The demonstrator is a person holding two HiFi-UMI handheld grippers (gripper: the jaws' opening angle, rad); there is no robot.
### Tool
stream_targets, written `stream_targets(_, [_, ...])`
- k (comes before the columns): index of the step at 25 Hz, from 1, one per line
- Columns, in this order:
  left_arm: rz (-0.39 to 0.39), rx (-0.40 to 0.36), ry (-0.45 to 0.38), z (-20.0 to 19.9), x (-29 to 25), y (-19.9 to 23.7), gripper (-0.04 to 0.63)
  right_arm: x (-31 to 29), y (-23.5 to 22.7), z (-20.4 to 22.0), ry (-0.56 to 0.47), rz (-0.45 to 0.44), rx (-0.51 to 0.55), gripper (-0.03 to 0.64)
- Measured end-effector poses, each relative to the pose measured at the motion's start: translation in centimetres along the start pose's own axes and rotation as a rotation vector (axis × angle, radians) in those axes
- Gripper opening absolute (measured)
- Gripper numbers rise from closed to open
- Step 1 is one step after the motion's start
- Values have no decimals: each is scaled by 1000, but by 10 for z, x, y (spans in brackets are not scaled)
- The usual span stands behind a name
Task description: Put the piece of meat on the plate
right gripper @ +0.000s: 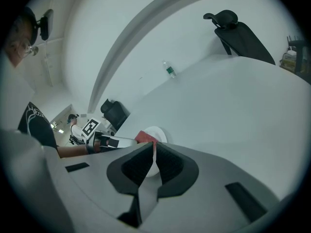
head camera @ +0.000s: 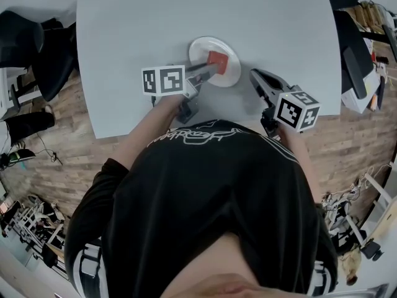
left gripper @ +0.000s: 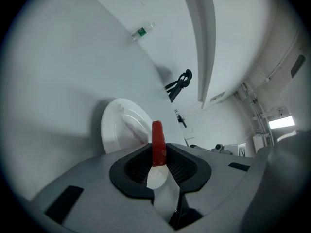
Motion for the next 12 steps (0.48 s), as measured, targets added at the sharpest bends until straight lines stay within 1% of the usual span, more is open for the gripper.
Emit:
stream_targets(4, [-68,-73,30,-3,0,-3,91,0,-3,-1,-12,2,-11,20])
stream_targets(8, [-108,-118,38,-3,-1,-6,91,-1,-4,1,-12,-1,-13,20])
stream_targets(12, [-172,-198,48,-4,1,-7,107,-1,-6,3,-18,1,-18,20])
Point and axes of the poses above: the fingertips, and each gripper's own axes: x backward along the fingers, y to its left, z out of its underside, the point moved 9 cm from there along x, backward along the fingers
